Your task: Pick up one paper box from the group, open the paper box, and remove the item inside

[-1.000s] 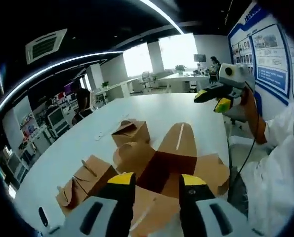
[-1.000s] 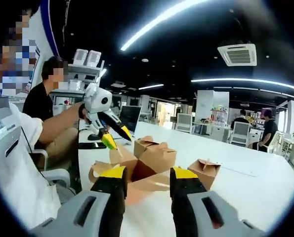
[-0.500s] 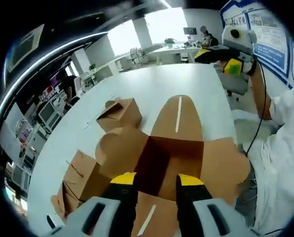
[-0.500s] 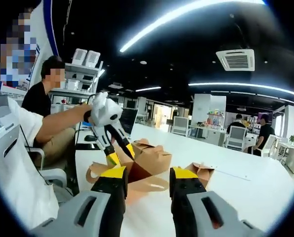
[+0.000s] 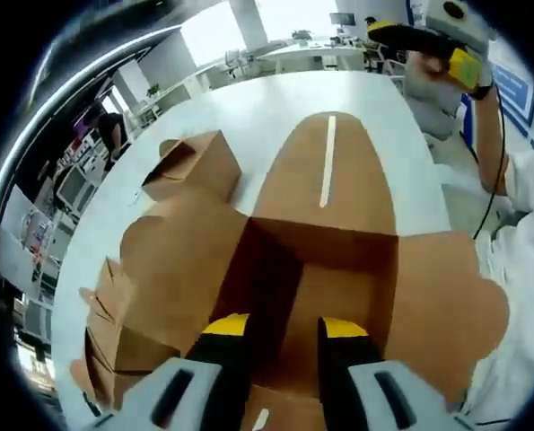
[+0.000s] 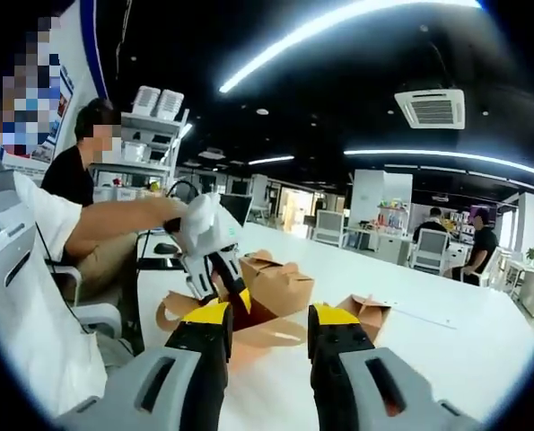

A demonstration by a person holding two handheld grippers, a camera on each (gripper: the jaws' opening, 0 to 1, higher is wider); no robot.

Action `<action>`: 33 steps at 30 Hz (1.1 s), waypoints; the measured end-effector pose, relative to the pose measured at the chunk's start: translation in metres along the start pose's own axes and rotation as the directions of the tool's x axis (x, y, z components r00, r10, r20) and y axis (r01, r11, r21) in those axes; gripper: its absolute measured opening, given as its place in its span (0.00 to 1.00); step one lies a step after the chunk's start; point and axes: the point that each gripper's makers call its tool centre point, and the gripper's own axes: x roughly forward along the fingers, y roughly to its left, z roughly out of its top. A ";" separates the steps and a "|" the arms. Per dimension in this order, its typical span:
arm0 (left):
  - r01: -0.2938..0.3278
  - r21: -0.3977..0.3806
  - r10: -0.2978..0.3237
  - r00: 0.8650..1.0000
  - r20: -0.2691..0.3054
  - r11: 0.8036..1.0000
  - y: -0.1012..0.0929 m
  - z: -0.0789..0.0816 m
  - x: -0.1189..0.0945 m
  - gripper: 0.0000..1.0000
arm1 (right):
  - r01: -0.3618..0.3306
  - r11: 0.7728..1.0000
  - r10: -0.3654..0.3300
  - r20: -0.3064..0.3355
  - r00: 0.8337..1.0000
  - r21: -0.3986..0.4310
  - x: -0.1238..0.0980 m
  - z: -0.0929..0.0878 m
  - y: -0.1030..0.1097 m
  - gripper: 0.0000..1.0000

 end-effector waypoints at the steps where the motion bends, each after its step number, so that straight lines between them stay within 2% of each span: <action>1: 0.002 0.003 -0.002 1.000 -0.009 1.000 -0.001 0.000 0.002 0.30 | -0.003 1.000 0.003 0.000 1.000 -0.001 0.000 0.000 0.001 0.34; 8: 0.010 0.012 -0.009 0.997 -0.079 1.000 0.002 -0.006 0.013 0.30 | -0.013 1.000 0.013 -0.007 1.000 -0.009 0.002 -0.003 0.002 0.34; 16: 0.043 -0.003 -0.043 0.993 -0.114 0.999 0.000 -0.009 0.022 0.30 | -0.035 0.999 0.034 -0.038 0.999 -0.013 0.006 -0.013 0.006 0.34; 23: 0.050 -0.021 -0.052 0.991 -0.126 0.999 0.012 -0.011 0.027 0.28 | -0.052 0.998 0.050 -0.051 0.997 -0.036 0.005 -0.014 0.011 0.34; 28: 0.077 -0.045 -0.082 0.991 -0.110 0.996 0.011 -0.008 0.027 0.27 | -0.057 0.997 0.054 -0.060 0.997 -0.049 0.005 -0.015 0.012 0.34; 31: 0.106 -0.080 -0.114 0.988 -0.102 0.991 0.005 -0.008 0.025 0.14 | -0.057 0.997 0.054 -0.063 0.997 -0.050 0.006 -0.016 0.012 0.34; 32: 0.136 -0.091 -0.146 0.982 -0.117 0.987 -0.001 -0.010 0.025 0.13 | -0.058 0.997 0.054 -0.065 0.996 -0.051 0.006 -0.017 0.012 0.34; 33: 0.134 -0.073 -0.143 0.981 -0.133 0.988 -0.003 -0.014 0.029 0.16 | -0.057 0.997 0.053 -0.069 0.996 -0.050 0.006 -0.018 0.011 0.34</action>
